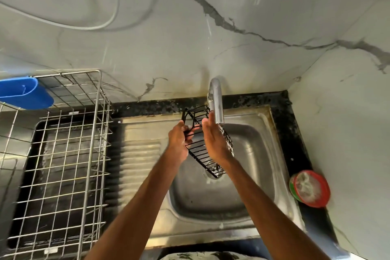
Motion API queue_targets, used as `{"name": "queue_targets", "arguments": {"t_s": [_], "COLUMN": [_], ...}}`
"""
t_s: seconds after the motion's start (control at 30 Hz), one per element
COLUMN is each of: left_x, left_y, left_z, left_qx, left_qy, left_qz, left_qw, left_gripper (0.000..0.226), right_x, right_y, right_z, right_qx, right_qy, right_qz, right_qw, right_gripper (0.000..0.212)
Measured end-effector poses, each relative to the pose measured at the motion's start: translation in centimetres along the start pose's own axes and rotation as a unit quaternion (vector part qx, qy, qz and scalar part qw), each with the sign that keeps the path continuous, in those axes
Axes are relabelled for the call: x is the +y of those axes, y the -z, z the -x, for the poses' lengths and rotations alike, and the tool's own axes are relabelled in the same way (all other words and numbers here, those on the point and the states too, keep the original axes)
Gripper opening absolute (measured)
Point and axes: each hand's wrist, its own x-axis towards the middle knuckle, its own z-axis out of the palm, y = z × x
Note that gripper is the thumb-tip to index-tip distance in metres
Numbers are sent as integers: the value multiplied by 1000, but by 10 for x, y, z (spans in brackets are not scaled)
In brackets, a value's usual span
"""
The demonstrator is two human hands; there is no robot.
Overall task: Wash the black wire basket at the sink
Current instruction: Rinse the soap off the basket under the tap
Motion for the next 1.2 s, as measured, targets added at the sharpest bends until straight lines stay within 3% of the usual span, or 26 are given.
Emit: {"name": "queue_targets", "arguments": {"t_s": [0.07,0.13,0.2,0.33,0.4,0.5,0.6,0.67,0.77,0.87,1.07,1.2], "left_x": [-3,-7,-8,-3,-3,-6,-7,-5,-8,-7,-5,2], "left_y": [9,15,18,19,21,29,31,31,34,33,12,-1], "left_z": [-7,-6,-1,0,-5,-14,-9,-3,-1,-4,-13,-23], "left_qx": [-23,-37,-42,-56,-62,-85,-105,-111,-118,-111,-105,-94], "left_qy": [7,9,2,-27,-32,-10,11,6,7,8,16,35], "left_qz": [32,43,38,46,53,75,89,100,119,94,50,62], "left_qw": [999,998,998,997,996,994,990,989,986,989,993,993], "left_gripper": [38,43,46,49,50,52,51,53,57,51,43,47], "right_x": [5,21,37,63,48,15,10,18,43,52,28,16], "right_y": [-7,-11,-5,1,-8,-21,-18,-10,5,8,-13,-2], "right_z": [21,21,8,3,30,56,29,8,-9,9,79,54], "right_qx": [-20,-26,-7,7,-5,-40,-15,21,62,0,-39,-10], "right_qy": [67,81,28,-57,-1,131,178,153,72,19,138,137], "right_qz": [40,51,25,11,47,65,83,104,108,144,163,170], "right_qw": [997,995,999,998,999,988,980,982,990,989,976,976], "right_gripper": [75,79,80,118,112,82,64,69,99,105,78,88]}}
